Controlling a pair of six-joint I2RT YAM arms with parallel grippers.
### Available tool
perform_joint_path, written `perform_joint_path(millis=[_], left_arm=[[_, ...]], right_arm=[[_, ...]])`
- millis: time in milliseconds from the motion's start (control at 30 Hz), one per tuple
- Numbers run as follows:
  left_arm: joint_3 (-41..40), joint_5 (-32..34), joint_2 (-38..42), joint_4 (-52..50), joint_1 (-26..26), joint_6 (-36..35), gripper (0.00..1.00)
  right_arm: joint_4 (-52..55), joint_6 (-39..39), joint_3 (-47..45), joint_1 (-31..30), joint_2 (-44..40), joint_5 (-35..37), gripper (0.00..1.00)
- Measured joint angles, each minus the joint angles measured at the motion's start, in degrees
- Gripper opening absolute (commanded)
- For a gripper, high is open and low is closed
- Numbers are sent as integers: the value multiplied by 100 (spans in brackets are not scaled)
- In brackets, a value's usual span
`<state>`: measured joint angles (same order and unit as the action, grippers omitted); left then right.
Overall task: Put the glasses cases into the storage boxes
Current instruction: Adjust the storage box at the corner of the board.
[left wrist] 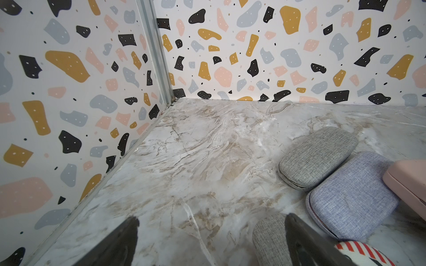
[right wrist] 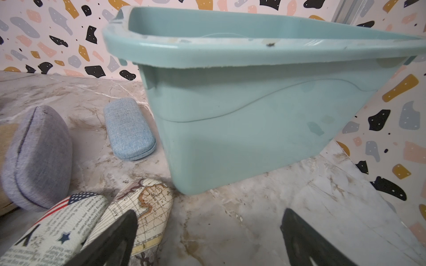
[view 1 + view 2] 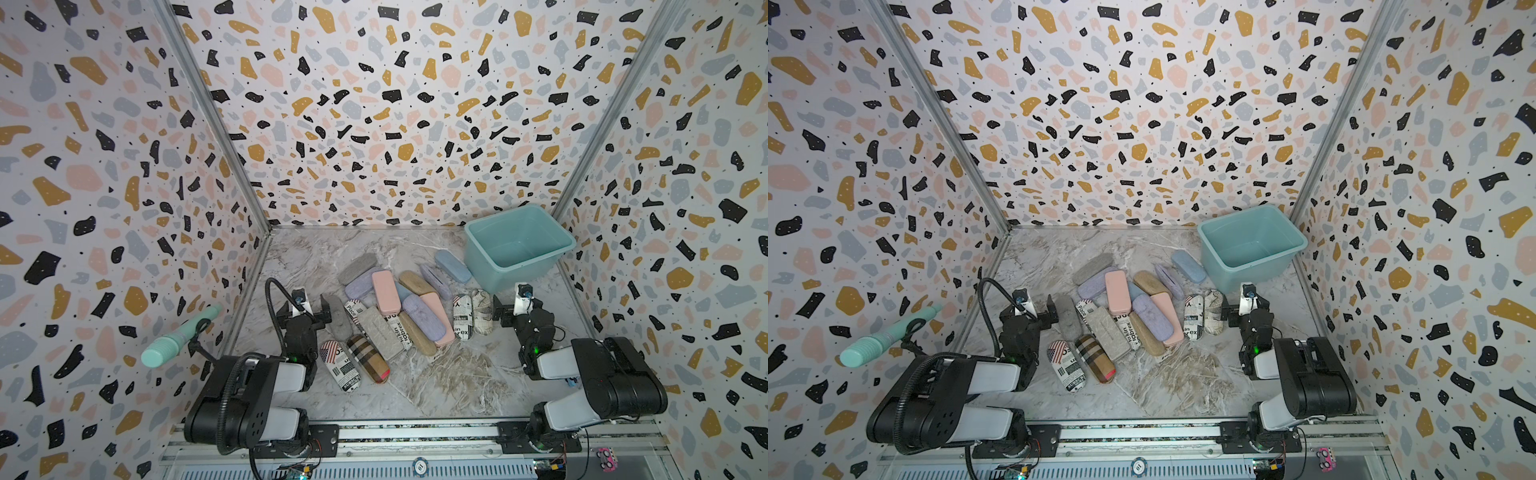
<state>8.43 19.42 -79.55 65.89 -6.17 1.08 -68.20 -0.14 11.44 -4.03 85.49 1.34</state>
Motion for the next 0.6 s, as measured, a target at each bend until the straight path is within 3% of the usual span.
perform_joint_path(millis=[500, 600], left_arm=[[0, 2, 2, -2, 0, 0, 99], [227, -2, 232, -616, 0, -4, 99]], right_arm=[[-7, 2, 0, -20, 0, 81, 99], [157, 24, 24, -96, -90, 409, 99]])
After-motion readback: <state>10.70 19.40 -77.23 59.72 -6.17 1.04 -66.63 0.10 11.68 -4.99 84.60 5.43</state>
